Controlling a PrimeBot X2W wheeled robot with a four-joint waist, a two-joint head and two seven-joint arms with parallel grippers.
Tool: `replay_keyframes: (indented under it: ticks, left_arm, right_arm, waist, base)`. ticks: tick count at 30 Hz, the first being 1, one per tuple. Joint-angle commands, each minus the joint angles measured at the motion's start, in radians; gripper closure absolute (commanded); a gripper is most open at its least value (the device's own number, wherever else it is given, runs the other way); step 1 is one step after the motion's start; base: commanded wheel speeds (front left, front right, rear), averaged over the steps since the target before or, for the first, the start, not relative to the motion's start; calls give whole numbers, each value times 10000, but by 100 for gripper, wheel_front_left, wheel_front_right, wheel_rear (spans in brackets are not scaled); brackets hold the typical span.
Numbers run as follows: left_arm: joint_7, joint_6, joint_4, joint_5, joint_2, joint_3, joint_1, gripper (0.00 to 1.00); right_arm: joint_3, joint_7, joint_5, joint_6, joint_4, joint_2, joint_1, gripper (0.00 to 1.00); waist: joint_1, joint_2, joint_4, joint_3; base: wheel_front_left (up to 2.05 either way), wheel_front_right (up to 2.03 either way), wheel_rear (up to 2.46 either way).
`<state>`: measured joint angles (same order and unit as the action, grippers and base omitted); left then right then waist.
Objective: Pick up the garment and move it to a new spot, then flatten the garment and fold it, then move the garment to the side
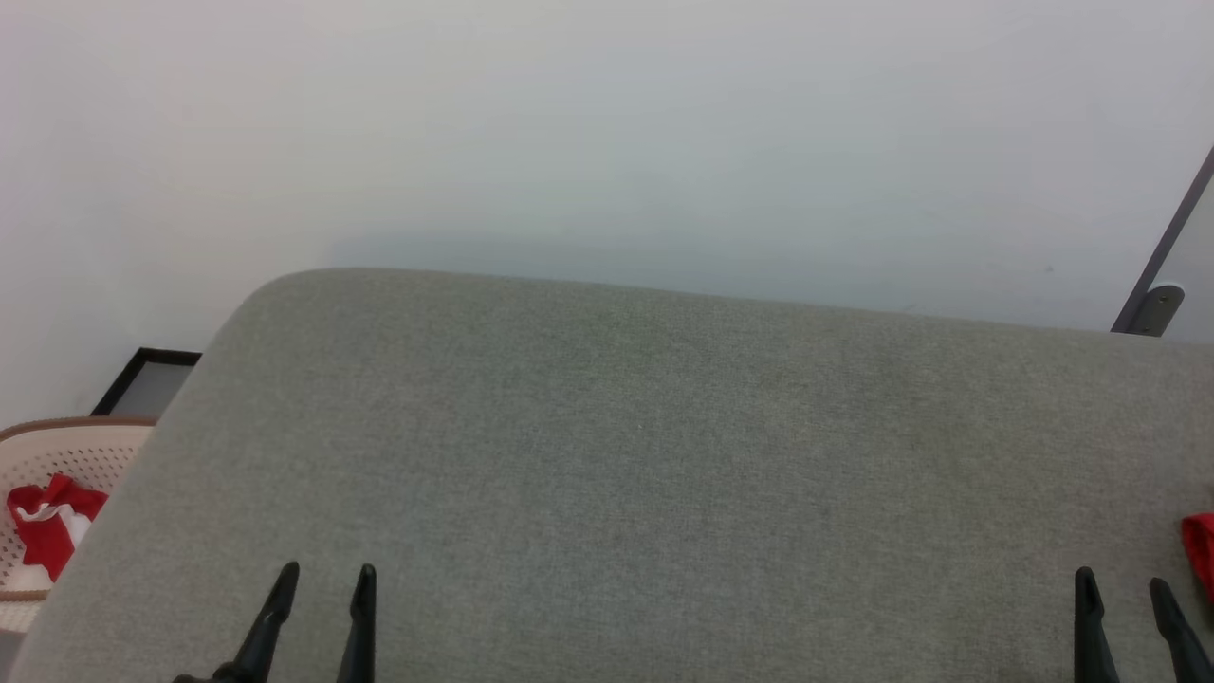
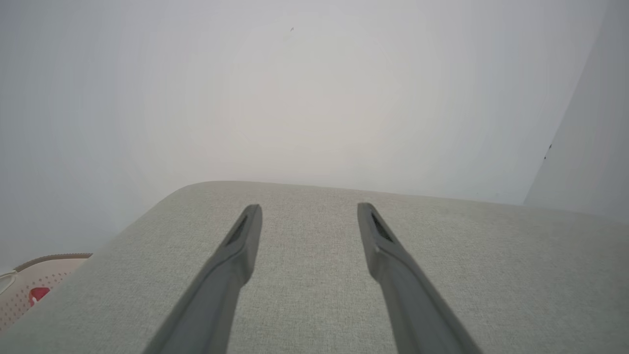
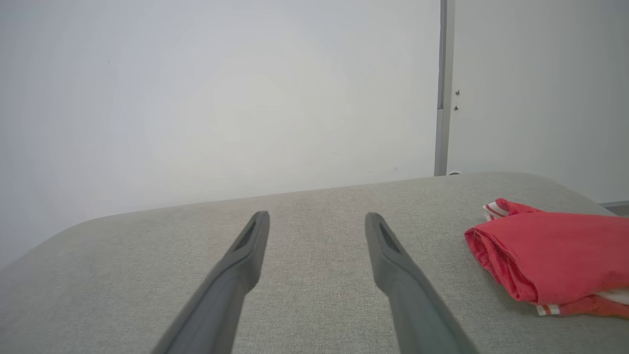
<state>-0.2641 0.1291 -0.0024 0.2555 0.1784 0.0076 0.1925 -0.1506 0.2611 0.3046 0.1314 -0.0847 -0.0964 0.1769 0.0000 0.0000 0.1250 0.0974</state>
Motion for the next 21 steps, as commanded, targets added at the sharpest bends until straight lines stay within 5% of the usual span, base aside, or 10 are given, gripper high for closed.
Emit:
replay_keyframes:
  ticks: [1, 15, 16, 21]
  left_arm:
    - [6, 12, 7, 66, 21, -16, -57, 0]
    - [6, 12, 6, -81, 169, -97, -113, 0]
    - [0, 0, 27, -42, 153, -65, -41, 100]
    - [6, -2, 487, -13, -23, -136, 155, 100]
  right_arm:
    - [58, 26, -61, -17, 44, 23, 20, 0]
    - [296, 28, 70, -17, -45, 114, -280, 0]
    - [313, -2, 35, 0, -52, 88, -154, 100]
    - [320, -67, 51, 2, -502, 190, 16, 100]
  waist:
    - [0, 0, -2, 9]
    - [0, 0, -89, 47]
    - [0, 0, -87, 48]
    - [0, 0, -101, 47]
  base:
    - [0, 0, 0]
    - [0, 0, 0]
    - [0, 0, 0]
    - [0, 0, 0]
